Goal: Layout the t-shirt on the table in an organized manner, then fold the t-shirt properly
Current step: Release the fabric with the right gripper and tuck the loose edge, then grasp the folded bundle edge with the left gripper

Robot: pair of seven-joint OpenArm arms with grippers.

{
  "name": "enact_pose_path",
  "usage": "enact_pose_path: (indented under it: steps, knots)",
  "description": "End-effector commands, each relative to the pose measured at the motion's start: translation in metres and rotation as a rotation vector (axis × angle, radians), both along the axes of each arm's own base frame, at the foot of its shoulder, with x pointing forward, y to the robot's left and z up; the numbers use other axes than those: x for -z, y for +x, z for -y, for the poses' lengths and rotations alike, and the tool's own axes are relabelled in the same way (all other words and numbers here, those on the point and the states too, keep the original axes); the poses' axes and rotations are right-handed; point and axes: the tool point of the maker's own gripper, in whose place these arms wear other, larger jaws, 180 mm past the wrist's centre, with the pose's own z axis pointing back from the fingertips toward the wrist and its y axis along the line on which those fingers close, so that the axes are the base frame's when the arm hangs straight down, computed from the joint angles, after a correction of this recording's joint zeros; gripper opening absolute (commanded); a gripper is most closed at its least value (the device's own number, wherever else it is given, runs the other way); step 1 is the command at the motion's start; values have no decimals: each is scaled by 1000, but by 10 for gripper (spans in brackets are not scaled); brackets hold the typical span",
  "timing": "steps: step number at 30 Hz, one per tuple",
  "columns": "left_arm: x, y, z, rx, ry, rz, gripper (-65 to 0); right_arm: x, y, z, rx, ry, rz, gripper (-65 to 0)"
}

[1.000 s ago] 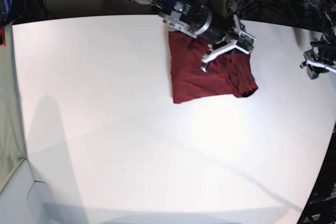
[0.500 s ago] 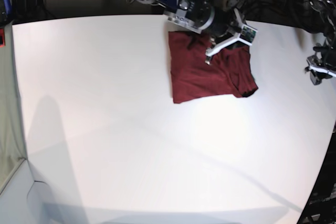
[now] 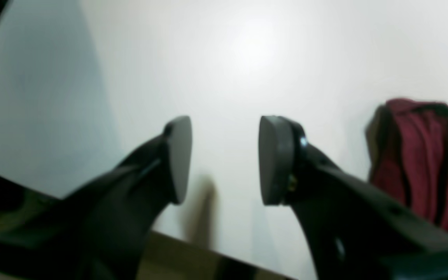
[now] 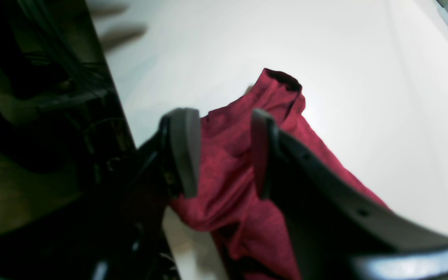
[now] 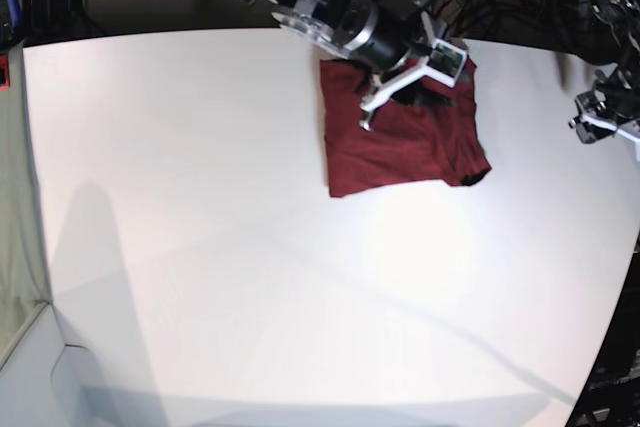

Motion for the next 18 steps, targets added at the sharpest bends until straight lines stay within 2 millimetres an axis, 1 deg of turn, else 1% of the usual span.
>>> enact_pose_path:
  steps: [1, 4, 5, 7, 10, 12, 14, 16, 18]
  knots:
    - [-15, 10, -1, 10, 2, 57, -373, -12, -9, -4, -28, 53, -5, -420]
    - [-11, 10, 9, 6, -41, 65, -370, -6, -3, 1, -8, 36, -12, -419]
    - [-9, 9, 11, 1, -49, 62, -353, -3, 0, 4, 1, 26, -13, -416]
    - [-6, 9, 16, 3, -64, 62, -282, 0, 7, 8, 19, 17, -11, -407]
    - [1, 9, 28, 6, -96, 60, -130, 10, 23, 19, 68, -9, -18, -386]
    - [6, 11, 41, 26, -114, 57, -70, 8, 36, 26, 98, -9, -3, -371]
    - [10, 12, 49, 42, -126, 53, -54, 6, 48, 32, 126, -13, 9, -360]
    - [13, 13, 58, 49, -147, 53, -55, 1, 63, 39, 157, -13, 31, -352]
    - [15, 13, 63, 47, -162, 56, -55, -4, 78, 47, 190, -12, 53, -348]
